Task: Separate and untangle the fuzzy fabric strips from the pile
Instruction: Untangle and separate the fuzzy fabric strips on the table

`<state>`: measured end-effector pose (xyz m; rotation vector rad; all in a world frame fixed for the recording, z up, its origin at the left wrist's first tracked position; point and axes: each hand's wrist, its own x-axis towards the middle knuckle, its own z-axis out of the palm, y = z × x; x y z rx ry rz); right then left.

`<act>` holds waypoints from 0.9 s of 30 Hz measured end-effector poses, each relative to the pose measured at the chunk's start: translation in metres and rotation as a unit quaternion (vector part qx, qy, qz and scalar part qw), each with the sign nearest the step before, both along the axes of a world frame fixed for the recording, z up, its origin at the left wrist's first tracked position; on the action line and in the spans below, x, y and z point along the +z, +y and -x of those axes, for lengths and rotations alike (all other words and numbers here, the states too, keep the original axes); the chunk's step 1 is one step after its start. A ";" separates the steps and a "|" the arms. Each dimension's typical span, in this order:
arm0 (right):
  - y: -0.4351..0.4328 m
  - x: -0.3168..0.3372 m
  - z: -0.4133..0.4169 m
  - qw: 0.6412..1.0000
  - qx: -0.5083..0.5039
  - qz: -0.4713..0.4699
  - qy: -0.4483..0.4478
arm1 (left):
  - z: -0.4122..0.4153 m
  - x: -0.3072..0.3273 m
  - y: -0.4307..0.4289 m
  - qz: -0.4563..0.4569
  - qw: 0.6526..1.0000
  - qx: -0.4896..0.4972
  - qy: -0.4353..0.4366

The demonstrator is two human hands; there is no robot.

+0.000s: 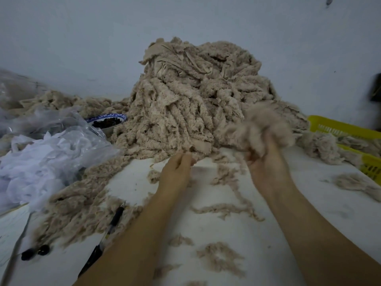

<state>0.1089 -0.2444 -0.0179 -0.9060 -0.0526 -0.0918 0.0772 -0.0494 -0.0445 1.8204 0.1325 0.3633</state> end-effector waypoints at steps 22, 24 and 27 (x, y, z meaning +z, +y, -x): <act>0.016 -0.031 -0.002 0.900 -0.034 0.434 -0.023 | -0.020 0.003 -0.041 -0.240 0.955 -0.167 0.048; 0.018 -0.029 0.000 0.884 -0.023 0.464 -0.045 | -0.016 0.005 -0.041 -0.110 0.976 -0.179 0.064; 0.018 -0.030 0.003 0.888 0.015 0.457 -0.051 | -0.021 0.012 -0.015 -0.084 0.991 -0.089 0.059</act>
